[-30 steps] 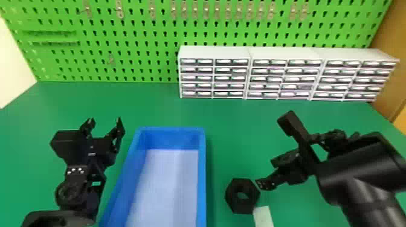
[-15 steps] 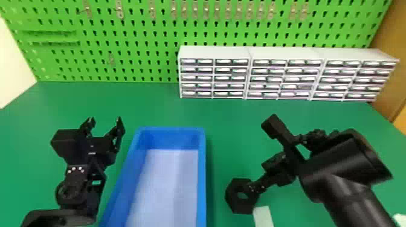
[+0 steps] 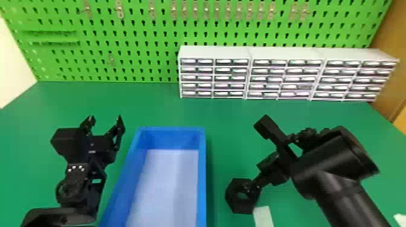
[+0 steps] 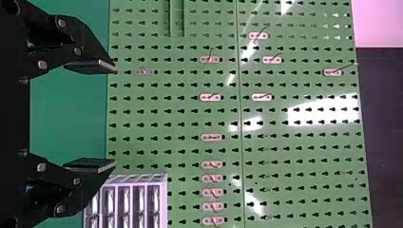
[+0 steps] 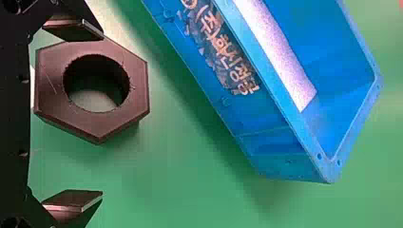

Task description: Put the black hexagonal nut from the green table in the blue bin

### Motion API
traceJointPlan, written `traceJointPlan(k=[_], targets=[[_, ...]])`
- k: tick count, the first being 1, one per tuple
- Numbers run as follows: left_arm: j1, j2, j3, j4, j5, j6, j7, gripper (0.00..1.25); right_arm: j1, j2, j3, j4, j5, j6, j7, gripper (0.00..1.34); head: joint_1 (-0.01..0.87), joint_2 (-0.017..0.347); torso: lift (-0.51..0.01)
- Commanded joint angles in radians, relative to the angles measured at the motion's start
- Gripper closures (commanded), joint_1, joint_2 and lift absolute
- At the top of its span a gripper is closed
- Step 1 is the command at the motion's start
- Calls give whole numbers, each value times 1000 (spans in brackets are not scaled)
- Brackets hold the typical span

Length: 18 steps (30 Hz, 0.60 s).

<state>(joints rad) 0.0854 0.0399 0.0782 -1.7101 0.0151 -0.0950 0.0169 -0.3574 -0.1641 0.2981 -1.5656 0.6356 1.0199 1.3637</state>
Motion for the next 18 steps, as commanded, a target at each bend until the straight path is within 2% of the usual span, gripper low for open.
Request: traceJointPlan(k=[1,8,18], targets=[[-1,0,0,1,0,-2,0,541,-12,8,7,26,9,-14,2,127,657,57,-95],[-7,0,-5,7,0,-6,0,541,-29,20,9,68,13,-37,-28,127,657,57,-95],[-9,0,-9,10,0,-11,0,539,-49,31,15,127,-24,-60,-89,127,657,57,-95]])
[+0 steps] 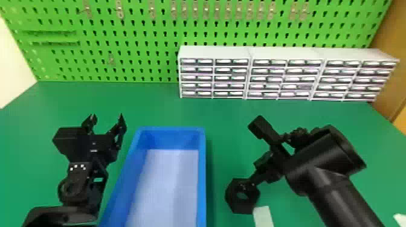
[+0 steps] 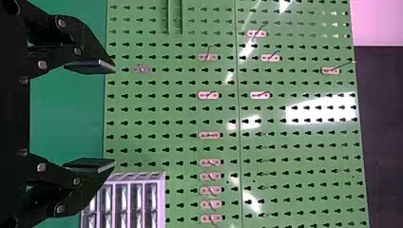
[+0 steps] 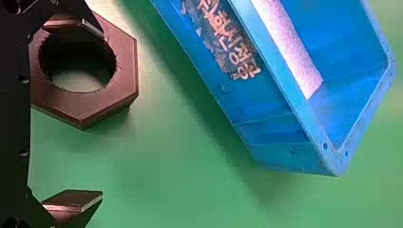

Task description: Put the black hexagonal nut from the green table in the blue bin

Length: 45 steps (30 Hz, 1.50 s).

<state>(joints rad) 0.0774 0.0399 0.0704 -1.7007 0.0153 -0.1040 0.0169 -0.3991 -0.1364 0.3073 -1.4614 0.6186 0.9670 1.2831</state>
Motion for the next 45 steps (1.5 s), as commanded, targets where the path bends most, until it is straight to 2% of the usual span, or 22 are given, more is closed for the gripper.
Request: traceJointPlan(k=[1,26,39,42,45], targets=[[-1,0,-1,3,0,-2,0,541,-9,3,10,29,-5,-8,-11,127,657,57,-95],[-13,0,0,15,0,-23,0,541,-23,-23,33,141,-46,-44,-47,127,657,57,-95],[-13,0,2,16,2,-29,0,541,-20,-23,35,167,-69,-48,-73,140,657,57,-95],[-13,0,2,16,0,-29,0,541,-20,-25,32,173,-74,-48,-74,277,657,57,-95],[-11,0,2,16,0,-29,0,541,-21,-25,30,174,-77,-39,-77,576,657,57,-95]])
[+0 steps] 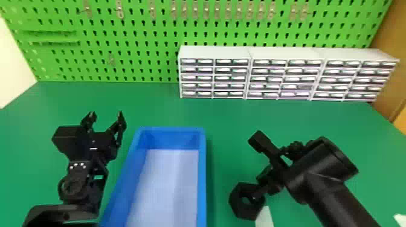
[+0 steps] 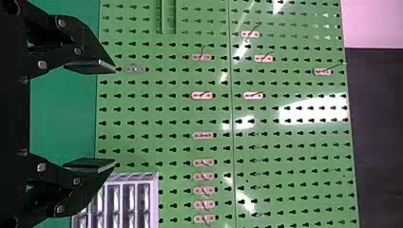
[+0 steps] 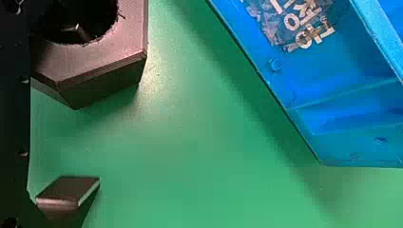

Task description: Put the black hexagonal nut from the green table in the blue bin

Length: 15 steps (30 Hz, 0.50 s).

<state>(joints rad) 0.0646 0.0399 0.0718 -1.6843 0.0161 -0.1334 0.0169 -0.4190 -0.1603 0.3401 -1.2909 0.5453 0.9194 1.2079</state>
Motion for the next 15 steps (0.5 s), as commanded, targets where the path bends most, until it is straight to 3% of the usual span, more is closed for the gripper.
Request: traceJointPlan(k=[1,3,11,15], targets=[[1,0,-1,2,-1,0,0,541,-1,1,-3,4,-4,10,-4,673,657,57,-95],[1,0,0,2,-1,0,0,541,0,1,-4,4,-4,10,-4,789,657,57,-95],[3,0,-1,2,-1,0,0,541,3,1,-27,4,-36,-22,-11,1006,657,57,-95],[3,0,-3,2,-1,0,0,541,3,-1,-30,4,-36,-34,-13,1013,657,57,-95]])
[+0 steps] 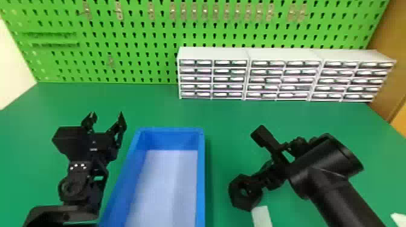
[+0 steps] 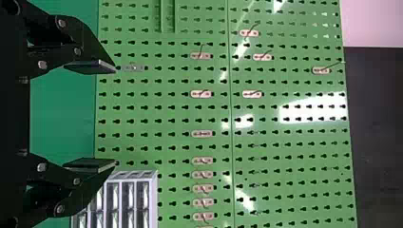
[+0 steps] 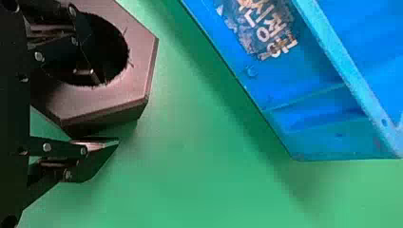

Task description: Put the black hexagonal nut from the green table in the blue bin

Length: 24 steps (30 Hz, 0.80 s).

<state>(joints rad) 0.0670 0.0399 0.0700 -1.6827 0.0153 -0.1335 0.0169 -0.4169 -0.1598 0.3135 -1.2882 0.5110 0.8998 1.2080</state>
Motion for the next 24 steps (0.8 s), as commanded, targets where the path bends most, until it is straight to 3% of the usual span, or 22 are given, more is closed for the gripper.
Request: traceJointPlan(k=[1,24], targets=[[-1,0,-1,0,0,0,0,541,1,-1,-5,1,-2,-15,-13,1013,657,57,-95],[2,0,-6,5,-2,0,0,541,7,8,-185,-10,-77,-39,-28,1013,657,57,-95]])
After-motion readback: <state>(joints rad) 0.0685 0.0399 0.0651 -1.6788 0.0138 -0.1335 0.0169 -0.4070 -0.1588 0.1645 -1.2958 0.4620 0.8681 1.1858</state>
